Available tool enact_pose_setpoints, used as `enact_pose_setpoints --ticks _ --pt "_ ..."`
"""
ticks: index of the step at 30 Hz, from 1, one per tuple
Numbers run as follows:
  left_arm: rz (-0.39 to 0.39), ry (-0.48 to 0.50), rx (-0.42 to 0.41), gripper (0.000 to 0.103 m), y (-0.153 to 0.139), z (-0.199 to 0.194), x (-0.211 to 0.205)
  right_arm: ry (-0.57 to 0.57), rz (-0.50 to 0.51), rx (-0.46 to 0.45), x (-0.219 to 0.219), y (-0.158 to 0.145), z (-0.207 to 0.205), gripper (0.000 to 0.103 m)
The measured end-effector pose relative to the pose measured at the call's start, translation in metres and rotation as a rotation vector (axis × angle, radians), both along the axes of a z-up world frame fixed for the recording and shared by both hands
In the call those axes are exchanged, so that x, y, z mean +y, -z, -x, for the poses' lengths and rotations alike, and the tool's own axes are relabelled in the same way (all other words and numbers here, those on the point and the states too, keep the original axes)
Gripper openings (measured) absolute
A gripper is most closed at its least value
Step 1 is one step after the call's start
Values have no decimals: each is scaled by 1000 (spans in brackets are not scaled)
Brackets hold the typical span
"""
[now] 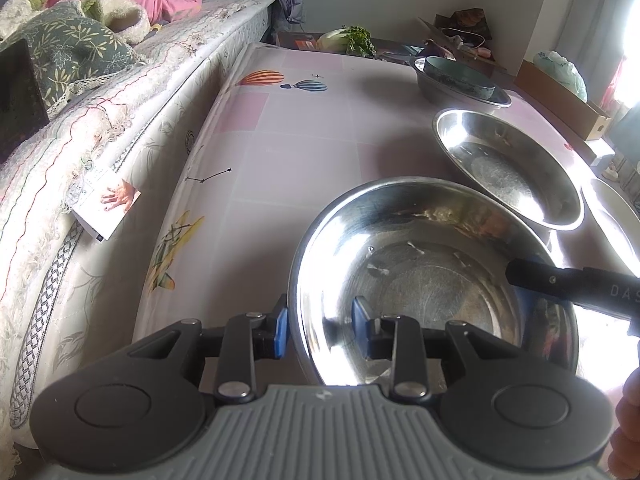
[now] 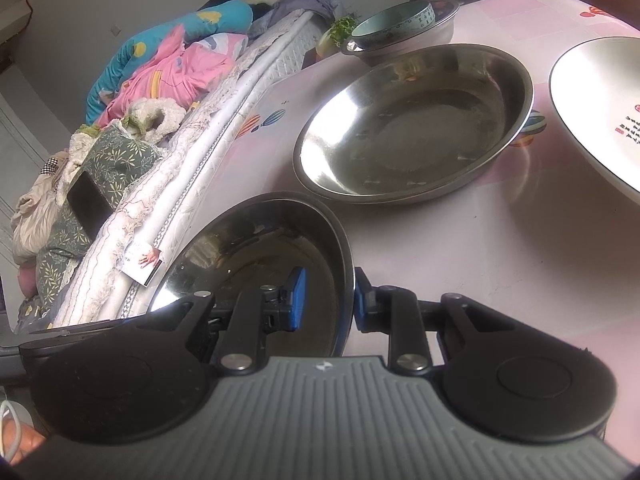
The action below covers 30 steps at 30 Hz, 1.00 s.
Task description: Organize plates and bowls
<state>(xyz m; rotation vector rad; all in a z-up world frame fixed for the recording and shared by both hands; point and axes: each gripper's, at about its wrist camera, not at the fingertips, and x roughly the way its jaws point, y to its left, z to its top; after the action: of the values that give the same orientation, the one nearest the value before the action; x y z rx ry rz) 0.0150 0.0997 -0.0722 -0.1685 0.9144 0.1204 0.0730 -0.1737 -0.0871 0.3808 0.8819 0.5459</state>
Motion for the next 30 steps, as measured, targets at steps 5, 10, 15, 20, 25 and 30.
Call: enact_pose_setpoints --ticks 5,10,15,20,25,30 --pt "-10 2 0 33 0 0 -2 0 4 -3 1 0 0 24" --pt "-14 0 -4 33 0 -1 -2 0 5 -4 1 0 0 24" --pt "-21 -1 -9 33 0 0 -3 0 6 -4 1 0 0 24" --pt "-28 -4 -19 33 -1 1 -3 1 2 -3 1 0 0 24" --pt "-33 -3 -26 33 -1 3 -4 3 2 -4 0 1 -1 24" --pt "-35 -2 -32 33 -1 4 -4 2 2 -5 1 0 0 24"
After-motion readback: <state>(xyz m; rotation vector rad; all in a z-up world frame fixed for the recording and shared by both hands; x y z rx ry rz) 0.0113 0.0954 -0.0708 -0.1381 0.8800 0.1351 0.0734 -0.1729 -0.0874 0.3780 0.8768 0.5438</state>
